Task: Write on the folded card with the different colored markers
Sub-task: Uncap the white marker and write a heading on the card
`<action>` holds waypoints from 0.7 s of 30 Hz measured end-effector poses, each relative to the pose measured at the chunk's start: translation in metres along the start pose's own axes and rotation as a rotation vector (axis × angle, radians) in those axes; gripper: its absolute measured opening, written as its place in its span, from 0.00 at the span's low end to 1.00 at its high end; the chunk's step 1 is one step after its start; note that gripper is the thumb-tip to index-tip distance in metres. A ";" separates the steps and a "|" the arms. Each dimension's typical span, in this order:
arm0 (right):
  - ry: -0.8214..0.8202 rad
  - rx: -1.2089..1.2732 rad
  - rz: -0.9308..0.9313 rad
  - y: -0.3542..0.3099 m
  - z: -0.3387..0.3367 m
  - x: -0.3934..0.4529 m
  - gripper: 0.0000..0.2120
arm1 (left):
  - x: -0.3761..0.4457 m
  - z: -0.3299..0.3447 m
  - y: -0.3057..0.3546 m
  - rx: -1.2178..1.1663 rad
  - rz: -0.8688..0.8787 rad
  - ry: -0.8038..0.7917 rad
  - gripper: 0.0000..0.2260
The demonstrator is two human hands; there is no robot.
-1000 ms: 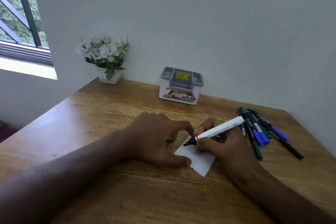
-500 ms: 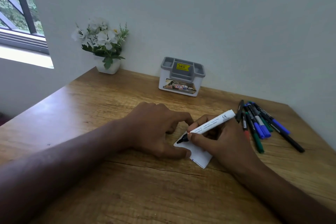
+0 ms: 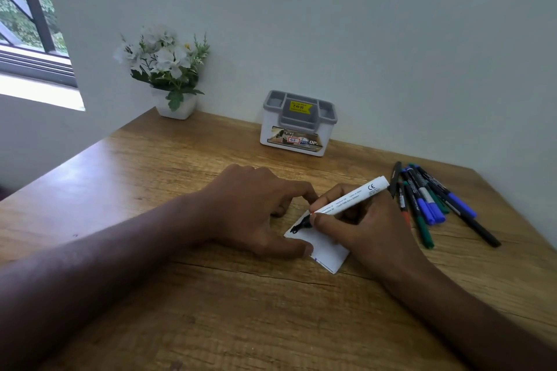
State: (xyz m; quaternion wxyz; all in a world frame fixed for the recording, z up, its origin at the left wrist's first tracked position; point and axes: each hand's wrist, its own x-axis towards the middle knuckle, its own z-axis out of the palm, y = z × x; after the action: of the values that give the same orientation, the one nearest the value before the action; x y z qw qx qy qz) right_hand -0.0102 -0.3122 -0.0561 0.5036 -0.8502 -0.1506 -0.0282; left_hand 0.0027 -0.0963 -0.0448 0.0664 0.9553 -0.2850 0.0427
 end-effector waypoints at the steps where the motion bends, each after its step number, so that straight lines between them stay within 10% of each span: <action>1: 0.011 0.013 0.007 0.001 0.000 0.000 0.03 | 0.000 0.000 0.000 -0.003 -0.002 -0.001 0.34; 21: 0.036 -0.004 0.029 0.002 0.000 0.002 0.03 | 0.000 0.002 -0.002 -0.008 -0.012 -0.005 0.34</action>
State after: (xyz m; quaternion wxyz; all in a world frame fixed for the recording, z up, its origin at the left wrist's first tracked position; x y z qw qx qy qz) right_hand -0.0080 -0.3127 -0.0573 0.5048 -0.8527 -0.1293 -0.0364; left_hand 0.0038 -0.0949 -0.0465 0.0699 0.9568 -0.2797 0.0387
